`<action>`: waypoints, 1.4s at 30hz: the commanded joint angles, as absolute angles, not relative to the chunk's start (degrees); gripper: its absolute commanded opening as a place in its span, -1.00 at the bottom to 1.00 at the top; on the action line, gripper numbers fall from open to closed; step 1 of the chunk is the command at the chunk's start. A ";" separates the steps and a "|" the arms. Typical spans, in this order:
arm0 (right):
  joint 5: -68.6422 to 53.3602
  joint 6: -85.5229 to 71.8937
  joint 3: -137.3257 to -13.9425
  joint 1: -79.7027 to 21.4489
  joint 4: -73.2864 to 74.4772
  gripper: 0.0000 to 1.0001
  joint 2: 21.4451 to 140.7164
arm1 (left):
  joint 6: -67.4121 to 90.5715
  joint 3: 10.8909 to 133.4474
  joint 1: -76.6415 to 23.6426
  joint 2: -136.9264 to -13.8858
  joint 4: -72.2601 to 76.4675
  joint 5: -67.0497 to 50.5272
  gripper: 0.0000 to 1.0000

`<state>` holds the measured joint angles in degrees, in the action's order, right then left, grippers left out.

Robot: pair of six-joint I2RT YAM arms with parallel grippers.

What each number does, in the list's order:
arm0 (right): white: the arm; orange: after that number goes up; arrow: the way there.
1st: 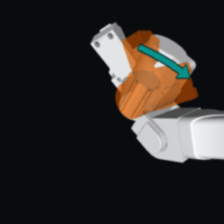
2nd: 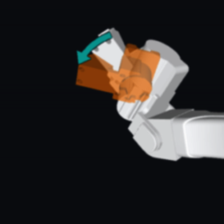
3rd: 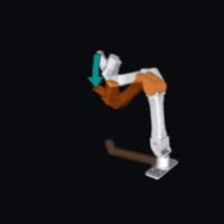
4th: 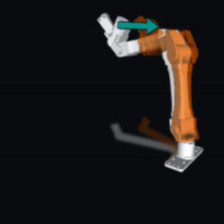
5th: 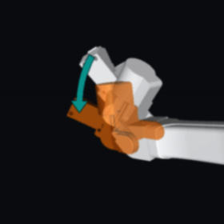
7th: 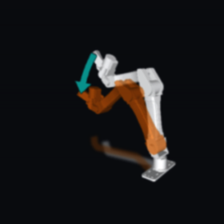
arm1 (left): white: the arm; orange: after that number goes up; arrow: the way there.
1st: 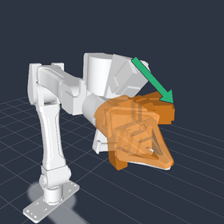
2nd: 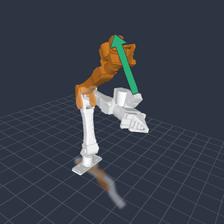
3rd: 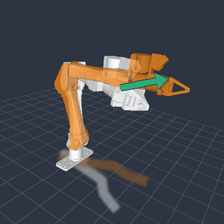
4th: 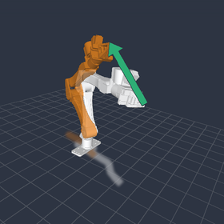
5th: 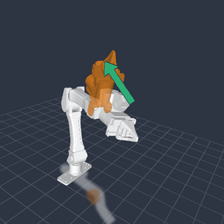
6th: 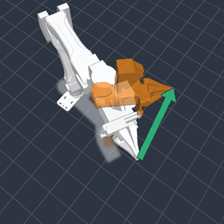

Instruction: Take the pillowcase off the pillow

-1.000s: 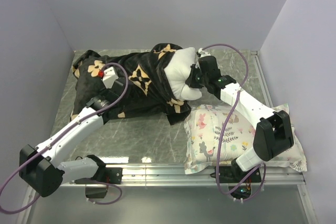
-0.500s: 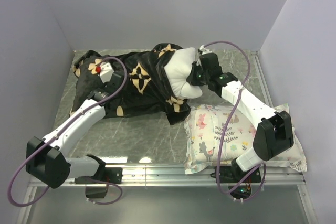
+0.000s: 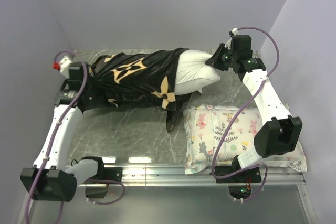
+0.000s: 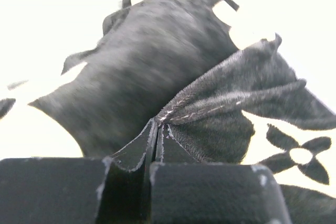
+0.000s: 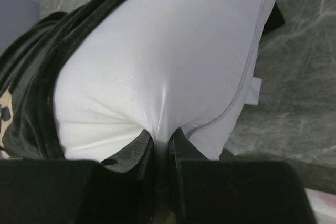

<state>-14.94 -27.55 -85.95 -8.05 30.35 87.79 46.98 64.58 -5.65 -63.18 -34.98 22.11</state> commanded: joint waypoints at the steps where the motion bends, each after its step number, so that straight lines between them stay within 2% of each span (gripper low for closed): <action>1: -8.00 -27.33 -89.48 -1.15 26.19 -1.00 87.01 | 42.63 62.24 9.29 -58.28 -34.55 26.75 -0.99; 4: -9.83 -27.86 -86.15 -0.44 24.09 -1.00 85.61 | 42.45 57.32 16.51 -58.18 -31.22 19.54 -0.99; 8: -12.92 -28.39 -80.17 -2.89 20.22 -1.00 83.76 | 42.36 51.78 16.96 -57.75 -26.47 6.03 -0.99; 13: -10.02 -28.21 -65.52 -13.24 13.63 -1.00 79.03 | 39.56 51.24 16.26 -56.51 -26.10 -0.34 -0.99; 14: -9.32 -27.69 -63.56 -14.40 12.23 -0.87 78.49 | 38.33 51.85 15.65 -56.25 -27.41 -0.53 -0.99; 15: -8.62 -27.16 -61.80 -15.72 12.13 -0.65 77.70 | 37.71 53.07 15.38 -55.29 -27.94 -0.96 -0.89; 16: -8.35 -26.81 -58.65 -16.52 11.87 -0.37 75.96 | 36.84 53.61 14.95 -54.59 -28.47 -0.97 -0.78; 17: -8.00 -26.37 -57.06 -17.57 11.34 0.14 74.55 | 35.78 54.14 14.59 -53.88 -29.17 -0.88 -0.66; 18: -7.48 -26.19 -55.47 -17.75 10.47 0.32 72.97 | 35.16 55.27 14.33 -52.57 -30.48 -0.97 -0.54; 19: -6.86 -25.93 -53.98 -17.84 10.63 0.45 70.08 | 34.63 55.81 14.15 -51.95 -30.93 -1.14 -0.27; 20: -5.72 -25.14 -54.05 -17.67 12.55 0.57 68.83 | 33.58 56.51 13.80 -51.33 -31.37 -1.14 -0.16; 21: -4.84 -24.79 -54.66 -17.67 13.79 0.61 67.77 | 33.05 57.73 13.54 -50.46 -32.51 -1.14 0.04; 23: -3.78 -24.26 -56.77 -17.58 14.68 0.76 65.22 | 31.91 58.88 12.93 -49.92 -33.22 -2.02 0.20; 26: -5.36 -24.43 -61.59 -17.58 14.94 0.84 67.22 | 31.47 60.73 12.04 -49.75 -33.40 -4.73 0.36; 31: -9.92 -25.49 -73.26 -17.49 16.25 0.90 80.19 | 31.55 63.89 5.82 -54.31 -31.64 -7.21 0.43; 35: -16.41 -26.62 -82.17 -17.40 17.76 0.91 93.49 | 31.64 71.42 -7.52 -61.94 -30.06 -2.47 0.48; 37: -17.93 -27.16 -85.93 -17.66 19.42 0.90 100.41 | 31.64 75.13 -10.80 -68.71 -29.62 -1.85 0.49; 40: -18.46 -29.34 -79.65 -19.07 14.87 0.88 102.31 | 31.12 83.47 -14.84 -78.64 -29.62 -1.15 0.51; 42: -17.58 -30.58 -74.64 -19.60 9.35 0.79 101.69 | 29.89 90.39 -16.86 -86.43 -30.84 -0.44 0.51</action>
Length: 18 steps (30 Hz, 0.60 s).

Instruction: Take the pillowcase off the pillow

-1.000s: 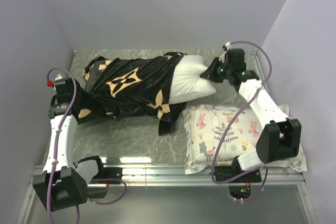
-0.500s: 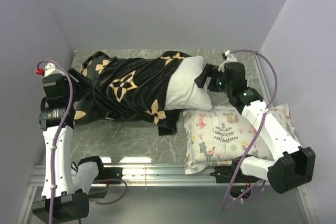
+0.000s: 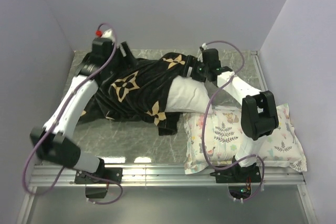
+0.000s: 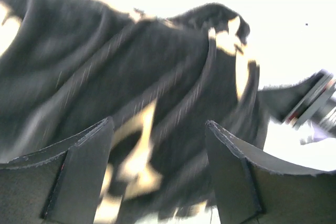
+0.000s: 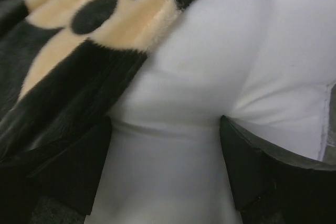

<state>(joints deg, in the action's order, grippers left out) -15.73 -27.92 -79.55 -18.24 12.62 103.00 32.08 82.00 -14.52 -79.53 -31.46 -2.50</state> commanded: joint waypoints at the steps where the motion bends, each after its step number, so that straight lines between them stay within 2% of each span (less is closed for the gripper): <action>1: -17.40 -31.46 -70.27 -19.51 7.84 0.78 101.08 | 29.19 92.61 -17.57 -88.92 -31.37 -0.18 0.52; 3: -17.75 -31.82 -65.16 -19.60 3.45 0.78 100.37 | 26.81 99.27 -19.85 -96.19 -32.69 -0.18 0.52; 9: -17.58 -32.17 -62.40 -19.95 0.09 0.79 100.46 | 21.10 113.17 -23.28 -111.33 -38.66 0.61 0.53; 15: -17.84 -32.69 -64.51 -20.48 0.09 0.78 101.95 | 19.69 115.66 -25.05 -117.94 -40.52 1.40 0.52; 18: -17.84 -33.13 -65.04 -20.48 0.26 0.75 101.60 | 19.86 115.49 -25.05 -119.96 -41.56 3.94 0.29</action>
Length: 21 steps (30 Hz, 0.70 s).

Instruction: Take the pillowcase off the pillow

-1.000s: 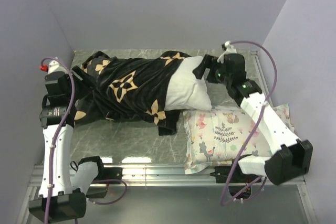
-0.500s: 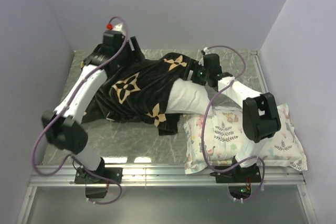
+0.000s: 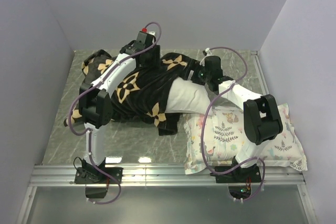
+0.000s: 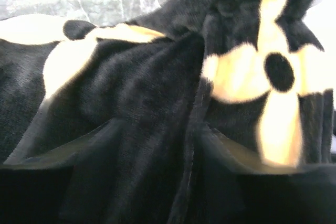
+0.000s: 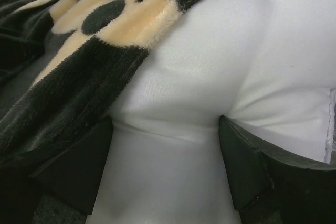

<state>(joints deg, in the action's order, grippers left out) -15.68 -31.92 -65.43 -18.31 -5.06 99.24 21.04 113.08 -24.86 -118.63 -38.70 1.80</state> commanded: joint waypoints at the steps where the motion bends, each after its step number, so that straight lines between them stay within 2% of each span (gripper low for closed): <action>1: -17.67 -32.87 -65.39 -20.48 0.61 0.75 101.25 | 19.86 115.58 -25.05 -120.32 -41.92 4.83 -0.04; 2: -17.14 -32.61 -65.48 -20.48 1.05 0.75 100.81 | 19.95 115.66 -25.05 -120.58 -42.27 5.62 -0.28; 3: -16.79 -32.52 -65.57 -20.48 1.40 0.75 99.68 | 20.04 115.66 -24.87 -120.67 -42.62 8.24 -0.68; 5: -16.17 -31.73 -65.83 -20.48 2.28 0.79 98.44 | 20.65 116.10 -24.09 -120.76 -43.50 11.24 -0.99; 8: -14.68 -30.41 -66.71 -20.22 4.83 0.83 96.24 | 23.19 113.84 -21.11 -118.84 -43.25 15.38 -0.99; 12: -15.38 -29.71 -65.40 -18.46 5.89 0.86 92.56 | 26.80 105.13 -16.71 -109.81 -36.93 14.59 -0.99; 21: -29.88 -25.14 -69.78 -17.75 9.23 0.96 96.41 | 30.14 96.51 -14.41 -103.27 -30.23 11.78 -0.99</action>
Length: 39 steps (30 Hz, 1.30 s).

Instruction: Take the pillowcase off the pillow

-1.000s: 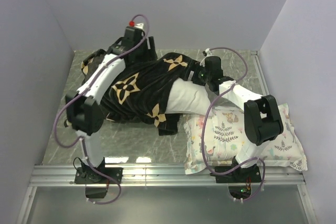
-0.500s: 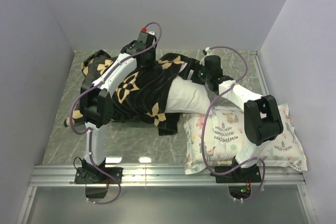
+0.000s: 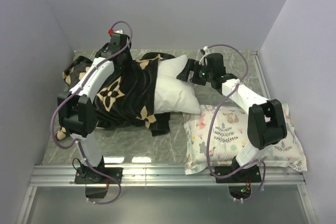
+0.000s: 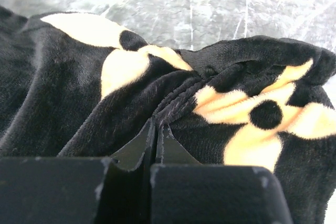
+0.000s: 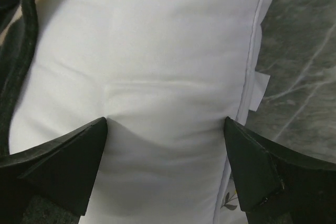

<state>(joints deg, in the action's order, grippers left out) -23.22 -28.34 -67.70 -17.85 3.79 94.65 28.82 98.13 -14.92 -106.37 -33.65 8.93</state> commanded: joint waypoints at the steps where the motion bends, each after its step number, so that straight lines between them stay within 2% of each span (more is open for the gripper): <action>1: -30.23 -24.79 -69.96 -17.75 9.32 0.96 96.50 | 30.32 96.50 -14.41 -103.36 -30.32 11.69 -0.99; 8: -38.13 -26.54 -74.17 -17.67 8.35 1.00 101.68 | 31.02 93.52 -14.68 -103.62 -27.86 9.58 -0.99; 13: -45.08 -34.44 -76.19 -18.19 -1.57 1.00 107.57 | 30.41 92.73 -16.26 -103.97 -26.90 9.15 -0.99; 16: -41.85 -33.23 -81.64 -19.15 2.71 0.92 111.44 | 30.41 92.99 -16.70 -104.33 -26.80 8.88 -0.99; 18: -40.17 -32.70 -84.10 -19.51 5.61 0.59 112.32 | 30.15 93.69 -16.79 -104.33 -27.33 9.05 -0.99; 19: -39.38 -32.09 -84.72 -19.42 6.58 0.30 112.24 | 29.89 94.13 -16.70 -104.41 -27.68 9.49 -0.99; 20: -36.59 -31.56 -85.51 -19.51 8.07 -0.61 112.06 | 29.01 95.35 -16.18 -104.24 -28.99 10.80 -0.99; 21: -34.30 -30.51 -87.34 -19.42 12.44 -1.00 110.84 | 28.83 96.14 -15.48 -103.98 -29.79 11.25 -0.99; 27: -16.63 -26.37 -90.26 -17.50 21.52 -1.00 100.91 | 30.67 98.70 -6.52 -99.94 -31.11 9.40 -0.99; 30: -12.93 -26.37 -90.09 -13.55 23.02 -1.00 96.44 | 32.51 98.88 -1.25 -98.01 -32.87 10.90 -0.99; 35: -11.43 -26.63 -87.20 -7.04 23.20 -1.00 92.03 | 37.09 91.95 8.33 -93.87 -29.63 9.66 -0.99; 39: -11.51 -27.25 -83.07 -4.39 21.36 -1.00 91.14 | 37.97 87.37 9.58 -92.02 -26.11 5.82 -0.99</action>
